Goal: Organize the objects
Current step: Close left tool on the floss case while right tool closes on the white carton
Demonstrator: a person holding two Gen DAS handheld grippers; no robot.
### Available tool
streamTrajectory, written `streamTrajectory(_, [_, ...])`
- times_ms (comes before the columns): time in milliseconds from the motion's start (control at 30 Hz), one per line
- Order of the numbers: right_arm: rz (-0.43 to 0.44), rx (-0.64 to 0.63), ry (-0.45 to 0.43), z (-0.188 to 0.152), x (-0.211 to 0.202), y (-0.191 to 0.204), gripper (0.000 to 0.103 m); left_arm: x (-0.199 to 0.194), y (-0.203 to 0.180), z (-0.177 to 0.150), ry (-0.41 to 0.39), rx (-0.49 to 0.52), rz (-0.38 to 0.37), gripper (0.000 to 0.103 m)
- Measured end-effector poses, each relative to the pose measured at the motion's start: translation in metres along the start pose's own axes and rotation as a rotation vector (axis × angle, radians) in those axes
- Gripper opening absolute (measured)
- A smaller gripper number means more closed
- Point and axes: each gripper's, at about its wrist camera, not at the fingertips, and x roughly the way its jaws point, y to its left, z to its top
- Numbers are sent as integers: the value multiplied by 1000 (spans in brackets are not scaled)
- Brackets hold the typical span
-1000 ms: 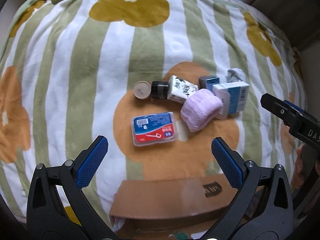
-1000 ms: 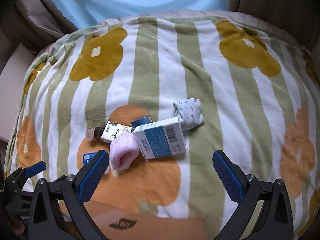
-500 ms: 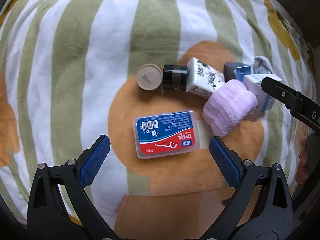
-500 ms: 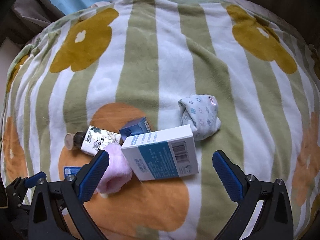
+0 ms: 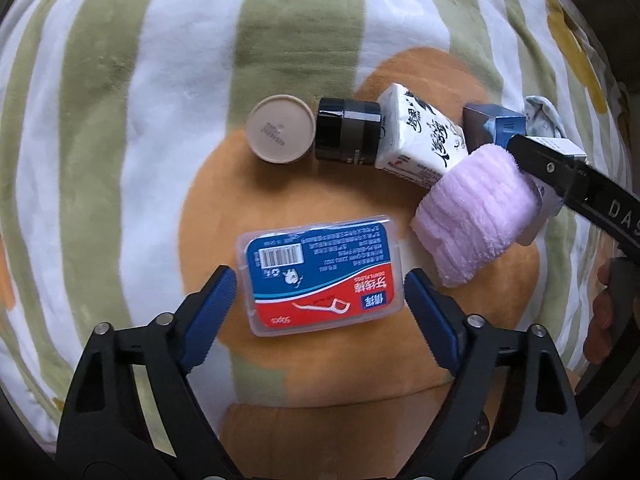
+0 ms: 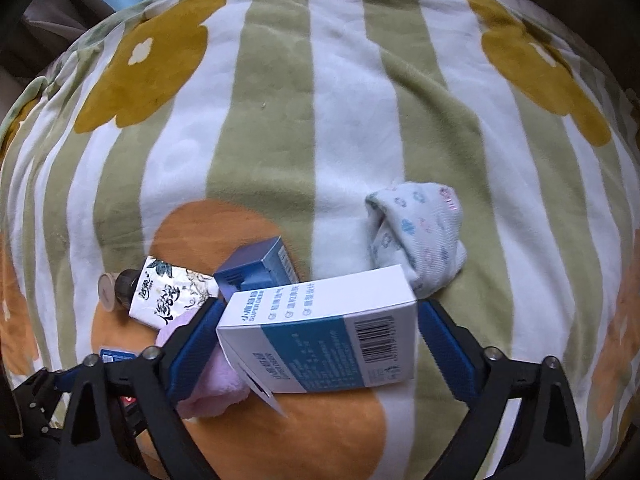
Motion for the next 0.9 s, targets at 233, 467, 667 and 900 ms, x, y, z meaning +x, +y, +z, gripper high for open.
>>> streamTrajectory(233, [-12, -16, -3, -5, -2, -2, 90, 5, -1, 6, 12, 21, -17, 80])
streamTrajectory(467, [-14, -14, -1, -8, -8, -10, 89, 2, -1, 11, 6, 16, -24, 79])
streamTrajectory(667, [-7, -7, -9, -13, -19, -20, 89, -7, -2, 16, -20, 24, -29, 79])
streamTrajectory(900, [-5, -8, -33, -12, -39, -29, 89, -25, -9, 22, -64, 49, -29, 79])
